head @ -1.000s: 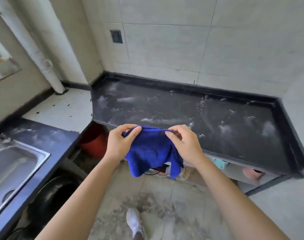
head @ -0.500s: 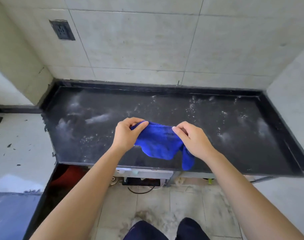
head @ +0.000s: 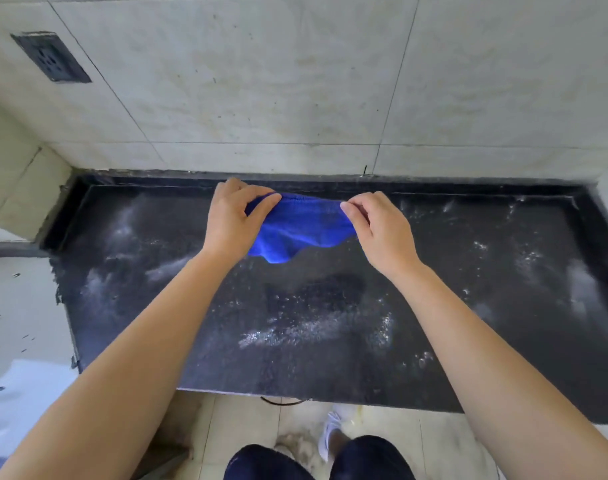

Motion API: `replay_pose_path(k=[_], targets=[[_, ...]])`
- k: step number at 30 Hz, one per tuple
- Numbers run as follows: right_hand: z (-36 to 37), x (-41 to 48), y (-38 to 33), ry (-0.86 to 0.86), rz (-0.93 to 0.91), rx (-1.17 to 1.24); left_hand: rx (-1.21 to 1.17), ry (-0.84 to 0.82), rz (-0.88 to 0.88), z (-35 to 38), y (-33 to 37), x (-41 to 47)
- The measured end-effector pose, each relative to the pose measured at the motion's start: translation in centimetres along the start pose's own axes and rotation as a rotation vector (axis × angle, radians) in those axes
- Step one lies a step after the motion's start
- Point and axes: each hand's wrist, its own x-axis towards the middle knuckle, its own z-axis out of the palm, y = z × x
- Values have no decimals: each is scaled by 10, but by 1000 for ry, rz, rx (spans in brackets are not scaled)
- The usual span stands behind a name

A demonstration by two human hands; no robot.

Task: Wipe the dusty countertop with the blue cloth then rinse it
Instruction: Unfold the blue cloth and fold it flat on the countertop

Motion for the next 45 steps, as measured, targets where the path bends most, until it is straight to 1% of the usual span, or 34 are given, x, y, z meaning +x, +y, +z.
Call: replay_pose_path(k=[2, 4, 6, 8, 11, 12, 13, 14, 16, 18, 20, 21, 23, 25, 27, 29, 32, 33, 35, 38, 42, 45], targets=[[19, 13, 11, -5, -45, -15, 43, 41, 58, 11, -17, 5], [46, 9, 26, -77, -40, -73, 142, 35, 97, 28, -45, -10], [78, -9, 44, -184, -31, -154, 221, -18, 57, 48, -80, -35], [111, -31, 61, -366, -23, -249, 264, -126, -18, 67, -118, -62], [152, -65, 76, -701, 7, -374, 282, -338, -116, 83, -162, -94], [161, -74, 77, -754, 19, -398, 300, -424, -153, 84, -170, -101], [167, -81, 77, -766, 34, -413, 322, -502, -185, 83, -177, -108], [171, -84, 76, -750, 46, -425, 336, -550, -215, 81, -184, -113], [178, -80, 70, -705, 62, -449, 332, -547, -275, 75, -196, -120], [185, -63, 61, -664, 76, -470, 346, -485, -315, 68, -205, -122], [197, -38, 48, -588, 92, -444, 388, -396, -381, 63, -211, -121], [206, -25, 41, -551, 92, -407, 394, -375, -456, 61, -212, -120], [228, -1, 24, -522, 66, -319, 402, -390, -624, 59, -211, -119], [254, 22, 7, -563, 18, -265, 431, -415, -695, 58, -212, -122], [279, 40, -11, -607, -11, -225, 443, -414, -721, 59, -215, -128], [303, 54, -26, -641, 0, -196, 443, -399, -722, 60, -220, -133], [328, 61, -37, -733, 31, -247, 392, -416, -713, 63, -223, -132], [332, 60, -36, -737, 41, -278, 356, -416, -715, 64, -223, -131], [330, 57, -31, -708, 80, -289, 294, -398, -712, 65, -222, -130], [306, 51, -16, -623, 159, -198, 198, -343, -712, 60, -218, -128], [244, 49, 12, -450, 362, -17, 53, -303, -800, 51, -204, -107], [189, 50, 33, -292, 482, 136, -37, -296, -755, 48, -184, -78]])
